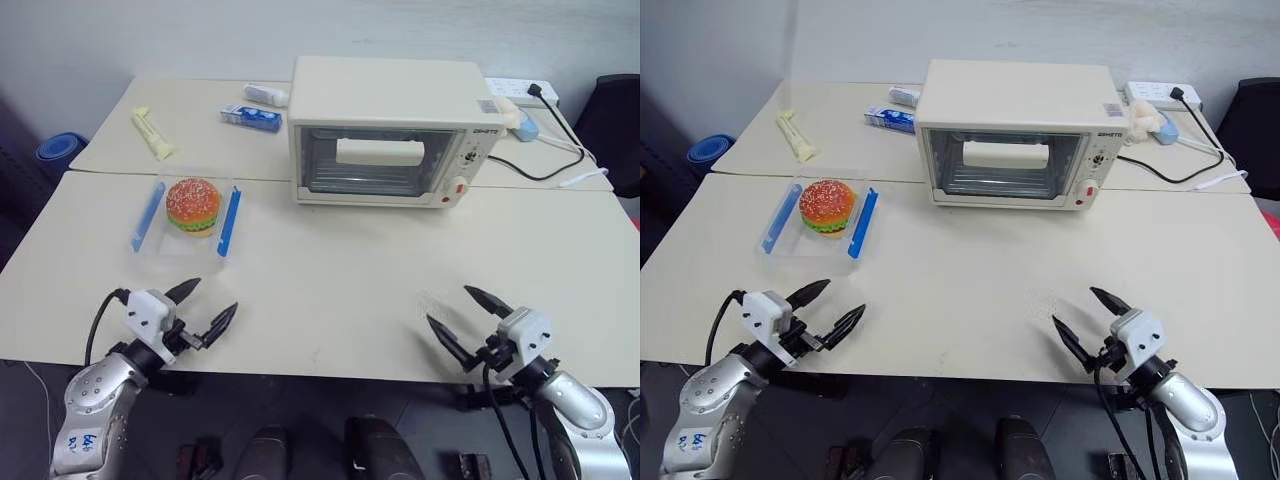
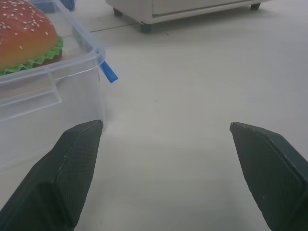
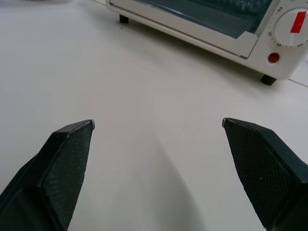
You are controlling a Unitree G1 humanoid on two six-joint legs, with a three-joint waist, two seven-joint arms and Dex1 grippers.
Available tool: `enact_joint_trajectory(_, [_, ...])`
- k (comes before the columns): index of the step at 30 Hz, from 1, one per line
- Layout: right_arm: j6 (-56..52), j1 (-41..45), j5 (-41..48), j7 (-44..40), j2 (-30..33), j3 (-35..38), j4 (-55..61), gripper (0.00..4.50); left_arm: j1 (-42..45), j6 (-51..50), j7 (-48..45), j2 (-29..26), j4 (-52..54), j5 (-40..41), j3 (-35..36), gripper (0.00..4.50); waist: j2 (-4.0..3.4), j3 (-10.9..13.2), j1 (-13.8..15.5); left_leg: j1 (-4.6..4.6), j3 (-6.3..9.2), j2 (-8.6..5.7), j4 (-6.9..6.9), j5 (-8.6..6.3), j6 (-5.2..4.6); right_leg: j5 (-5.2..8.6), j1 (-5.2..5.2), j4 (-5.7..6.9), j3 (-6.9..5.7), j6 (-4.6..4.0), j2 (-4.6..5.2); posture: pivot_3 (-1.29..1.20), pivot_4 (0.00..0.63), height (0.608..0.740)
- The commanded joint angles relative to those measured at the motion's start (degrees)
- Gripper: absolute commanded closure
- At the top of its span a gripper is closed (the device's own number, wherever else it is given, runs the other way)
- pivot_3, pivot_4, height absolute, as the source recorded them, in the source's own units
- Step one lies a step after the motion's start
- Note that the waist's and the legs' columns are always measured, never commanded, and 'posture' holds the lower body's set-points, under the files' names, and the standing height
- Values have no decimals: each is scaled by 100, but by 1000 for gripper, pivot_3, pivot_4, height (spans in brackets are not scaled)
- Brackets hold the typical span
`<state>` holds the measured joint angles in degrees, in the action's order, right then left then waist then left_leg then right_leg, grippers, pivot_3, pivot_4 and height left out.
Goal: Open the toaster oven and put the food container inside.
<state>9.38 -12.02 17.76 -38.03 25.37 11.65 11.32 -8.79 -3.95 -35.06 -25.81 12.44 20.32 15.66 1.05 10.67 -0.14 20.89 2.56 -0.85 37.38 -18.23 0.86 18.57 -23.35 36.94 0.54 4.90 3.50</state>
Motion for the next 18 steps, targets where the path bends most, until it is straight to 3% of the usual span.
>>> enact_joint_trajectory(1, [47, 235, 156, 15, 55, 162, -3, 51, 104, -199, -132, -136, 277, 426, 194, 0, 0, 0, 5, 0, 0, 0, 0, 0, 0, 0, 0, 0, 0, 0, 0, 0, 150, 740])
enact_joint_trajectory(8, [-1120, 2062, 610, -140, 512, -1, -366, 51, 743, -1679, -920, -992, 972, 2276, 431, 0, -15, 2, -16, 6, 2, 4, 5, 2, 3, 0, -5, 3, -1, -3, 1, 0, 150, 740])
enact_joint_trajectory(12, [-1766, 3385, 567, -204, 560, -223, -1106, 51, 1621, -2010, -769, -1108, 893, 2544, 401, 0, -17, 3, -10, 10, 11, 3, 7, 7, 10, 0, -8, 8, -11, -5, -2, 0, 150, 740])
enact_joint_trajectory(18, [-1736, 4707, 353, -373, 359, -520, -2179, 51, 2301, -2137, -511, -885, 745, 2543, 287, 0, -17, 3, -14, 39, 3, -3, 12, 17, 27, 0, -27, 5, -11, -4, 0, 0, 150, 740])
